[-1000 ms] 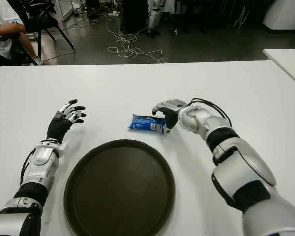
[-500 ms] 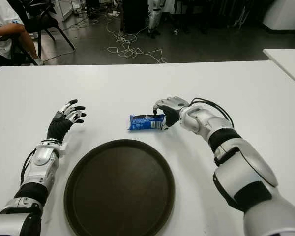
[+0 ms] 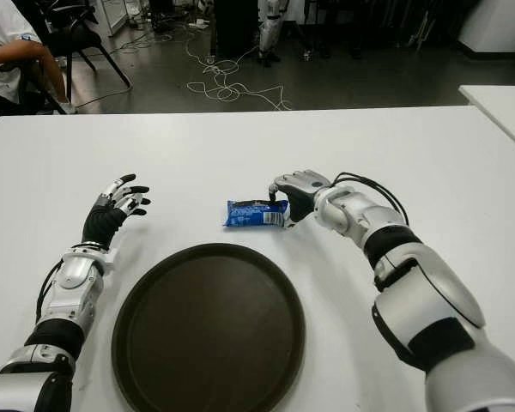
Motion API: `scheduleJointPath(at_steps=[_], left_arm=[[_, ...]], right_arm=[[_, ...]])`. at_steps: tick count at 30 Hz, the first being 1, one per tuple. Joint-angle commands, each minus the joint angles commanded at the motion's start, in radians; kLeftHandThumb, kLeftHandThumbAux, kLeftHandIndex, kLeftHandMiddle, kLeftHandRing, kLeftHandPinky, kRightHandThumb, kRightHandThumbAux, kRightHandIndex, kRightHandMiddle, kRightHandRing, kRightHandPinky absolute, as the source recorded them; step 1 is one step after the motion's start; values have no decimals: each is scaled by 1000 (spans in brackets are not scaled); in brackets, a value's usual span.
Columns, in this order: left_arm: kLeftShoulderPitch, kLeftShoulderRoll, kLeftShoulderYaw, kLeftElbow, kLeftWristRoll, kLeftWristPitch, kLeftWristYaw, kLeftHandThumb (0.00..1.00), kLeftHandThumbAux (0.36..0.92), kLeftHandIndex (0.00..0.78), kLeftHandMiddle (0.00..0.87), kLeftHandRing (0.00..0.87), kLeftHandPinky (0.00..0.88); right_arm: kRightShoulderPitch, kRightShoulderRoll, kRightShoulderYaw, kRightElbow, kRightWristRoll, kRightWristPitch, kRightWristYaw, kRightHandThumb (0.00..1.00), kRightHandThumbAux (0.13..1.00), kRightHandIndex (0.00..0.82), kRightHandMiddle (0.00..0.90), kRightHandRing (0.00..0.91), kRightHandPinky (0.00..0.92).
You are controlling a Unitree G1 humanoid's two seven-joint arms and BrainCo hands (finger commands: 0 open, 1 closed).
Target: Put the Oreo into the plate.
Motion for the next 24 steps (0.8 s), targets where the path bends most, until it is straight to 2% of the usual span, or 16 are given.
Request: scheduleJointPath(at_steps=[7, 13, 24], left_arm=[[1, -1, 0, 2, 5, -3, 6, 247, 627, 178, 324, 344, 384], [4, -1, 2, -1, 4, -1, 2, 242, 617, 171, 317, 338, 384], [5, 2, -1, -1, 8, -1, 1, 241, 616, 169, 314, 339, 383]], right_arm=[[0, 3, 3, 0, -9, 9, 4, 169, 838, 536, 690, 682, 623], [1, 3, 9, -1, -16, 7, -4, 160, 838, 523, 675, 668, 607], [1, 7, 15, -1, -19, 13, 1, 122, 852, 497, 614, 605, 539]])
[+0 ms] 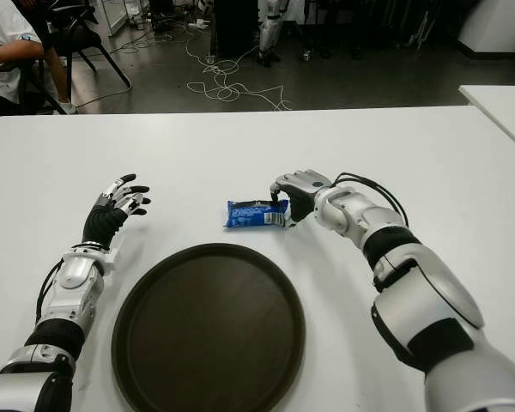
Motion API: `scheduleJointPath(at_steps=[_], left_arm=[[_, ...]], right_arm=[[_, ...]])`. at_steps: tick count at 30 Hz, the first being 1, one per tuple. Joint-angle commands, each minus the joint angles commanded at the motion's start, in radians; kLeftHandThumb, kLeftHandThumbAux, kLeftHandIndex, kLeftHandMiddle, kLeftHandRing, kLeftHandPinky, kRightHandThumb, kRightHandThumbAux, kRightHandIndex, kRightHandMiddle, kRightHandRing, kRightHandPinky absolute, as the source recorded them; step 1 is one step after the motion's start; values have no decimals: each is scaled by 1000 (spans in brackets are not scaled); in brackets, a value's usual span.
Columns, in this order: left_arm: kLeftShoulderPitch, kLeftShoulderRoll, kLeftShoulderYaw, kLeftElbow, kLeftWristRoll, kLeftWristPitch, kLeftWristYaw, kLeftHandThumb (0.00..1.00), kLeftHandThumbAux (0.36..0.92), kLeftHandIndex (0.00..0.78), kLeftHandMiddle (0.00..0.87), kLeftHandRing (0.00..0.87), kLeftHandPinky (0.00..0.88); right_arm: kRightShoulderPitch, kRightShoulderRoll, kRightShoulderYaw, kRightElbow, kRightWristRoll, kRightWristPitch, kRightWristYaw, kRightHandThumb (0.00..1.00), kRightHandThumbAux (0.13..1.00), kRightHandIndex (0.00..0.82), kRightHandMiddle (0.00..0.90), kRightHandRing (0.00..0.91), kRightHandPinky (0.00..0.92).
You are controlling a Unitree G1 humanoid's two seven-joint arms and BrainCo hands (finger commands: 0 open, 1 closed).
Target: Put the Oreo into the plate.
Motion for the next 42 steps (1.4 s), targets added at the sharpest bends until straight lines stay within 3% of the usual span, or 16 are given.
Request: scheduleJointPath(at_steps=[16, 26, 32, 42], left_arm=[[-2, 3, 3, 2, -4, 9, -10, 259, 620, 164, 314, 339, 382], [-4, 3, 9, 7, -12, 11, -16, 252, 609, 167, 321, 347, 390], [-5, 6, 10, 15, -12, 4, -20, 238, 597, 169, 311, 337, 381], [-7, 7, 14, 20, -16, 9, -26, 248, 605, 158, 303, 326, 377]], right_arm=[[3, 7, 12, 2, -7, 6, -28, 42, 881, 434, 518, 515, 467], [1, 16, 24, 9, -5, 9, -43, 0, 873, 292, 359, 341, 304], [1, 22, 21, 13, 1, 16, -45, 0, 850, 218, 236, 205, 152], [1, 26, 22, 15, -1, 25, -57, 0, 843, 180, 184, 160, 130]])
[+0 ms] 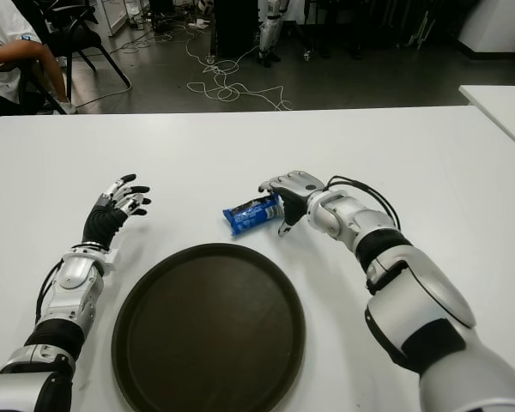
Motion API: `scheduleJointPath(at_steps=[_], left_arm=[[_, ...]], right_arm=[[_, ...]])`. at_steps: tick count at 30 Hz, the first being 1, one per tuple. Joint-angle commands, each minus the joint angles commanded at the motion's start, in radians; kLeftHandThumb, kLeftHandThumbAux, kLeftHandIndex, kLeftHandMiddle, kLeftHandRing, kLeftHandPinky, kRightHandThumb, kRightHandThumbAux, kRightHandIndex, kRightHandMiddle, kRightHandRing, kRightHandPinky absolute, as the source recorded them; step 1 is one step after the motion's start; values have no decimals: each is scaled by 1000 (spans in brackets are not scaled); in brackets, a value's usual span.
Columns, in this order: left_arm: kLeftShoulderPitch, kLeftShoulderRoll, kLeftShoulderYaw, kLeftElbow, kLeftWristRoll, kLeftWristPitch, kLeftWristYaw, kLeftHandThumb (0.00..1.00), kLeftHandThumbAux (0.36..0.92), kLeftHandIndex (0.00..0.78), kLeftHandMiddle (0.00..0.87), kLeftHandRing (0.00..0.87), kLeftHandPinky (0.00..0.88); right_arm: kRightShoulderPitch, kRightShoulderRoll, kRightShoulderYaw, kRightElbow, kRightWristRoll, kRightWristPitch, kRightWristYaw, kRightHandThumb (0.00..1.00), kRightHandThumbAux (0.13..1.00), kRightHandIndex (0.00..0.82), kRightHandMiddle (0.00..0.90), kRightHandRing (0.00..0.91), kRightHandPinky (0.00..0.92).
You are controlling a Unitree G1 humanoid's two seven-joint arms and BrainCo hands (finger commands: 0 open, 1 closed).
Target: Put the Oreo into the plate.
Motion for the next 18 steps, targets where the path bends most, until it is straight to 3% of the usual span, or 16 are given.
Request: scheduleJointPath(at_steps=[18], left_arm=[[0, 0, 3, 1, 0, 2, -1, 274, 622, 156, 296, 327, 385]], right_arm=[[-1, 7, 0, 2, 1, 21, 1, 0, 836, 167, 162, 143, 119]])
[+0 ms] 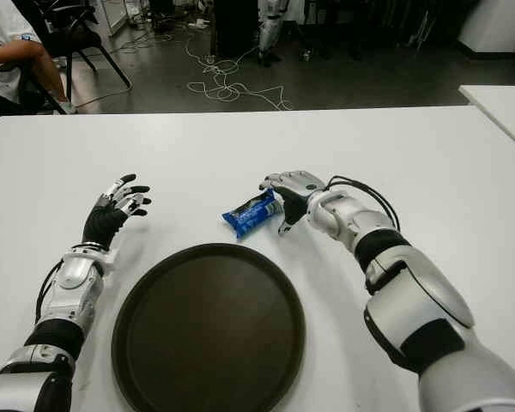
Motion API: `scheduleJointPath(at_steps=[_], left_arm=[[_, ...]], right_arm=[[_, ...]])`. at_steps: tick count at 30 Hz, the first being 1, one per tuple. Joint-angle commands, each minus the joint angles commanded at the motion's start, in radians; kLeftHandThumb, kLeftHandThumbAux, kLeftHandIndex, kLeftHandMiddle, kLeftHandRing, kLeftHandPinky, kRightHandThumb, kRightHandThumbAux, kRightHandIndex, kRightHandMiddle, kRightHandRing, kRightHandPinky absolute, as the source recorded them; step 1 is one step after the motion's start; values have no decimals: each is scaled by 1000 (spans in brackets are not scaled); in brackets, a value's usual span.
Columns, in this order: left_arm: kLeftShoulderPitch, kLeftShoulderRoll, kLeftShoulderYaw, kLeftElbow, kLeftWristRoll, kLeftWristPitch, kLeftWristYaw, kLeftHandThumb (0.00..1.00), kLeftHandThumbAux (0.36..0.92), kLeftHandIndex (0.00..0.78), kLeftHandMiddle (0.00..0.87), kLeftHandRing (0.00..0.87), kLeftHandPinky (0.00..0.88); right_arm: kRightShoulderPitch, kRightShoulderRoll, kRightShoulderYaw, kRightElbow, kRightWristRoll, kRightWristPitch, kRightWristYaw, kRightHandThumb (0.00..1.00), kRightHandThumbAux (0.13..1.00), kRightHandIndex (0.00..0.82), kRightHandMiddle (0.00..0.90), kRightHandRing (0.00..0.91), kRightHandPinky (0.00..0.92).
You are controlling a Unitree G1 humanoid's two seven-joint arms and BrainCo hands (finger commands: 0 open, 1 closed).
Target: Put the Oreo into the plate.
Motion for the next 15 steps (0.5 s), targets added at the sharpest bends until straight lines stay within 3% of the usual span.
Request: scheduleJointPath(at_steps=[15], left_arm=[[-2, -2, 4, 2, -5, 2, -7, 266, 607, 165, 312, 339, 387]], right_arm=[[8, 9, 0, 1, 1, -14, -28, 0, 832, 126, 134, 130, 122]])
